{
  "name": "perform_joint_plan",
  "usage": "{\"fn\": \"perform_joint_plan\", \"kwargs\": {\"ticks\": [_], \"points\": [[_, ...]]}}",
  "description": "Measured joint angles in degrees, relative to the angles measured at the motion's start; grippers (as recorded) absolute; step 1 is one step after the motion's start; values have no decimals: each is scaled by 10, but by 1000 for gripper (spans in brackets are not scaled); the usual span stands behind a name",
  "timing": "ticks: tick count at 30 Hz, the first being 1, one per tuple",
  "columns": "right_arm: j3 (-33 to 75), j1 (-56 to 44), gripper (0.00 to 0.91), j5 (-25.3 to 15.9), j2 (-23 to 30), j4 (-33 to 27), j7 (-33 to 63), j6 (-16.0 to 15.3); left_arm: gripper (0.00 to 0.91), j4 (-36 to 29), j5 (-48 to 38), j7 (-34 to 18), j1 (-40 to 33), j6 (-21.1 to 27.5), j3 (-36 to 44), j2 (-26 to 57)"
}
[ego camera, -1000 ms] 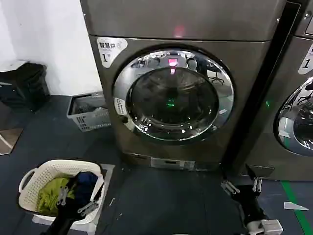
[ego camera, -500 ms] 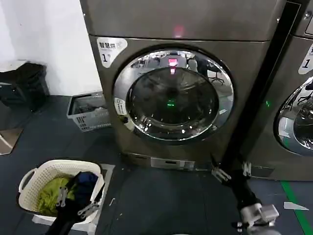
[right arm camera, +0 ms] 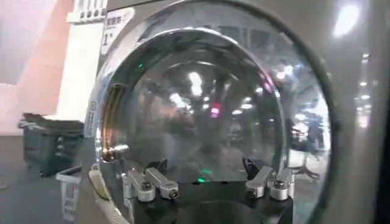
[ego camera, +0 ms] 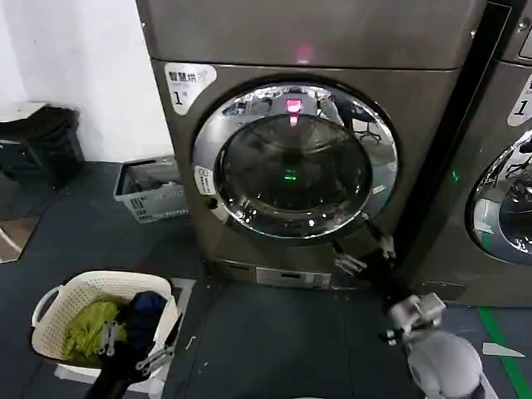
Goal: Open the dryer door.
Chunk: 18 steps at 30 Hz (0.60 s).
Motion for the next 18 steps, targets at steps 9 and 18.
{"fn": "perform_joint_plan", "kwargs": {"ticks": [9, 18], "points": [[-65, 92, 907, 15, -2, -50, -9, -2, 907, 0, -1, 0, -4, -1, -6, -3], [-130, 156, 907, 22, 6, -90, -18, 0, 907, 0, -3, 0, -3, -3, -16, -3]]}}
